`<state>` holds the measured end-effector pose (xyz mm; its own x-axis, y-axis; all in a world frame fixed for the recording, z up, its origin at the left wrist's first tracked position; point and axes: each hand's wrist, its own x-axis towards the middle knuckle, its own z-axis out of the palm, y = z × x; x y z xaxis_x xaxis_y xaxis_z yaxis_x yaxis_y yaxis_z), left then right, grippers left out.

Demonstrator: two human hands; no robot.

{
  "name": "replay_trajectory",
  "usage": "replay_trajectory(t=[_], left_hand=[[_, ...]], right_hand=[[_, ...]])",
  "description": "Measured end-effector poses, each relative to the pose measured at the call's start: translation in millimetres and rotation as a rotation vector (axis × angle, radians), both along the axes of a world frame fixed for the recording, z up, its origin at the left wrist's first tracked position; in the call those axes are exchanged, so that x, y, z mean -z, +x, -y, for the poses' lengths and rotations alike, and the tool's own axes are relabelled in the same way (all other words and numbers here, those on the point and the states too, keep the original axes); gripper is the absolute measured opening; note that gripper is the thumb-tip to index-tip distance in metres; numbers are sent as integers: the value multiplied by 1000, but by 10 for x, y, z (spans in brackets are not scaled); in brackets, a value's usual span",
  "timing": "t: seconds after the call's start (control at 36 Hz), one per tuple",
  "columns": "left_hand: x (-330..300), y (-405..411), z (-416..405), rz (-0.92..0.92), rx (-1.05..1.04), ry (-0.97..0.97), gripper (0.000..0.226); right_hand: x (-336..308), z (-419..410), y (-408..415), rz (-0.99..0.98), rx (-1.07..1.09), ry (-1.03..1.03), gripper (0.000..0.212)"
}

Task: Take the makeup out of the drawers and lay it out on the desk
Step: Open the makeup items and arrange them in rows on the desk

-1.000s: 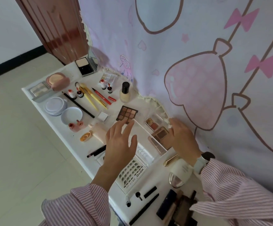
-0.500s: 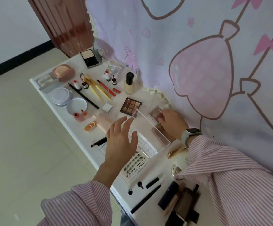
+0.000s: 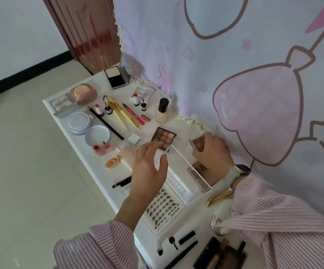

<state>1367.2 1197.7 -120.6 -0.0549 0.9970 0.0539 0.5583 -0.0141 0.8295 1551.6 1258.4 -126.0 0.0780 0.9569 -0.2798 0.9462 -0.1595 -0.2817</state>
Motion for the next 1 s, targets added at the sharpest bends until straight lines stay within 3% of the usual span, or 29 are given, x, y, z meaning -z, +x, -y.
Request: replay_trajectory(t=[0.08,0.17,0.22,0.28,0.42,0.64,0.75,0.89,1.0], left_hand=[[-160,37,-84,160,-72,-49,24],[-299,56,-188,490,-74,-277,14],[-347,70,-247,747,-48,-438,22],[-382,87,-290,890,-14,-504,32],[-465,93,-334,1047,96,-555,38],[-422,88,-305,1238,39,-596,36],[-385,91,-314,1274,24,-594,20],[-408,80,-365,1304,20,-602,36],[-415,72,-428,1296,-6,-589,28]], right_hand=[[-231,96,15,-41,41,54,46],[-436,139,-3,-284,75,115,43],[-563,157,-51,-459,33,120,41],[-688,188,-123,-540,-49,113,38],[-779,265,-284,-546,-182,138,37],[-650,353,-409,-590,-240,132,41],[-631,360,-443,-532,-243,156,41],[-647,310,-475,-473,-267,166,43],[-673,251,-517,-384,-267,160,47]])
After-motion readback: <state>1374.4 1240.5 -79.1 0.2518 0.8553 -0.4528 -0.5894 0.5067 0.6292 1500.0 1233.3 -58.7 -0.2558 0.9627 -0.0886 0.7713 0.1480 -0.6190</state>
